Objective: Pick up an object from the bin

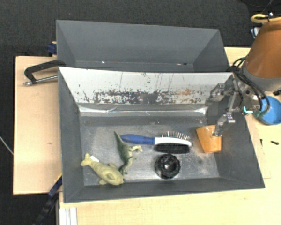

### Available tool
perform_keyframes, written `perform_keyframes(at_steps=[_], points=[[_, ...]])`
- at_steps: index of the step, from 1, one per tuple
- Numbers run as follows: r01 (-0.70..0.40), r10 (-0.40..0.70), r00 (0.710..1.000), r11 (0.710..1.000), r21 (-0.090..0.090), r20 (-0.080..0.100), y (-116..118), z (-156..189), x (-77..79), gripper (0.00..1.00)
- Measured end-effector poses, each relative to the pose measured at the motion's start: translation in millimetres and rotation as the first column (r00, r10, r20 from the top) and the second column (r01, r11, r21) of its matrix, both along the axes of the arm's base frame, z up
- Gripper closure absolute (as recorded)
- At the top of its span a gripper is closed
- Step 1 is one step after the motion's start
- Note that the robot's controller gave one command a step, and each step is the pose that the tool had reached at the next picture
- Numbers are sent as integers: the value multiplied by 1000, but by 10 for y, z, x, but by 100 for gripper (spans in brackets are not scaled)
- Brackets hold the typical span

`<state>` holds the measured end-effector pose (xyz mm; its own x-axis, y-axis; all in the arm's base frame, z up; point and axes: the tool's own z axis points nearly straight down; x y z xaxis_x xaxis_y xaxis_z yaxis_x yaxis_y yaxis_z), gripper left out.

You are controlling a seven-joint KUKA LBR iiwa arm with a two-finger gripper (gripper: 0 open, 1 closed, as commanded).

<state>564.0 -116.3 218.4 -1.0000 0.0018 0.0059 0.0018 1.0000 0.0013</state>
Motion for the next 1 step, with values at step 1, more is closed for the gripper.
perform_keyframes(at_steps=[1], points=[[-48,48,999,999,-4,15,1432,-1438,-363,0]])
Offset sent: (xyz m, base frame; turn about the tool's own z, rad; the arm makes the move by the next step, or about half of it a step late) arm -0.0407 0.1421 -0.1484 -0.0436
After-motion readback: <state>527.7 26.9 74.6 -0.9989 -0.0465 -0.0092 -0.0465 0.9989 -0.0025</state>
